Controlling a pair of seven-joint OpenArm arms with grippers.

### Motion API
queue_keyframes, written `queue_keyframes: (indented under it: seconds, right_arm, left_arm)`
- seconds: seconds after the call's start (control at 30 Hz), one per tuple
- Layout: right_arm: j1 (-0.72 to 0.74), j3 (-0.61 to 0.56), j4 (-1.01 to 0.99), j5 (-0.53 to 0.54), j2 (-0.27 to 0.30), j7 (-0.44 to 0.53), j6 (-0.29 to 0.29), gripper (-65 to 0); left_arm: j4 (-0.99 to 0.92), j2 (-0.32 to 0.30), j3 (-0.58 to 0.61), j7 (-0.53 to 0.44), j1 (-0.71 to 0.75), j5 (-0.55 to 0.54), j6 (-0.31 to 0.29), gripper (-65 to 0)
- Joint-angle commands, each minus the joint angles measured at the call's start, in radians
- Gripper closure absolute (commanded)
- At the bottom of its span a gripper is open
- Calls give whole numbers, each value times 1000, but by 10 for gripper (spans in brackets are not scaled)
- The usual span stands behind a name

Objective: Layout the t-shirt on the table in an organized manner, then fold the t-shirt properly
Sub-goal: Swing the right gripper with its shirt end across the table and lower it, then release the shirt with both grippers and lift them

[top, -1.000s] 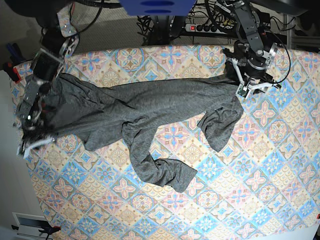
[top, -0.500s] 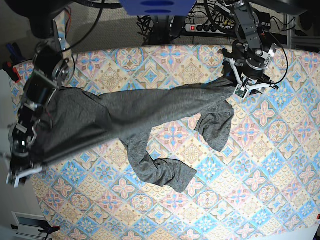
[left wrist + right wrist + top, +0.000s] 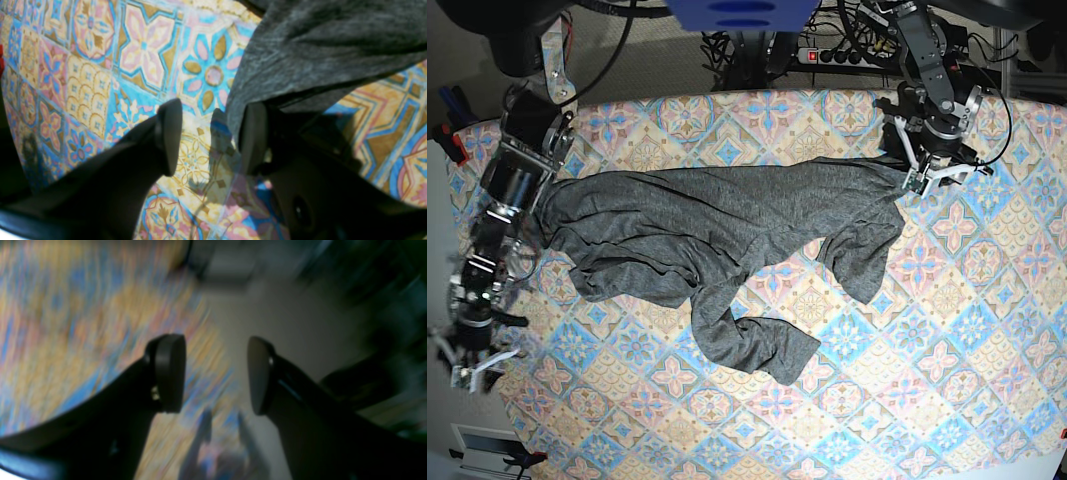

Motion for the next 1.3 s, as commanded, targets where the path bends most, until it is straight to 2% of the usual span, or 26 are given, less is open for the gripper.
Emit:
queue_keyframes:
  seconds: [0.0,0.07,0.2,0.37,0.6,0.67,0.73,0.93,1.03,1.27]
  right_arm:
    - [-38,-2,68,0,-11,-11,-1,-277]
    - [-128,-10,192,1,-21,-60,12,-277]
    - [-257,-91,393,3,-86,-122,128,-277]
    - [-355,-113,465,3,-169,-129,191,-277]
    - [-443,-116,465,1,-184,-142,197,-277]
    - [-477,-122,467,1,-187,-165,222,-277]
    - [-513,-146,470,1,-198,-174,246,-277]
    - [-609,-298,522,-2,-205,-175,246,-277]
    - [-636,-364,536,-2,-205,-175,246,-277]
    - [-632,-370,510,-3,-202,-177,246,-277]
  left_arm:
    - [19,-7,-1,-21,-6,-6,9,-274]
    - [20,-8,-1,-22,-13,-8,9,-274]
    - [49,-8,-7,-15,-70,-8,9,-274]
    - [69,-7,0,-15,-110,-8,9,-274]
    - [69,-7,0,-15,-113,-8,9,-274]
    - [68,-7,0,-15,-113,-8,9,-274]
    - [68,-7,-1,-15,-112,-8,9,-274]
    - [68,-4,2,-15,-113,-8,9,-274]
    - [68,24,-1,-21,-115,-8,9,-274]
    - [68,28,0,-21,-112,-8,9,-273]
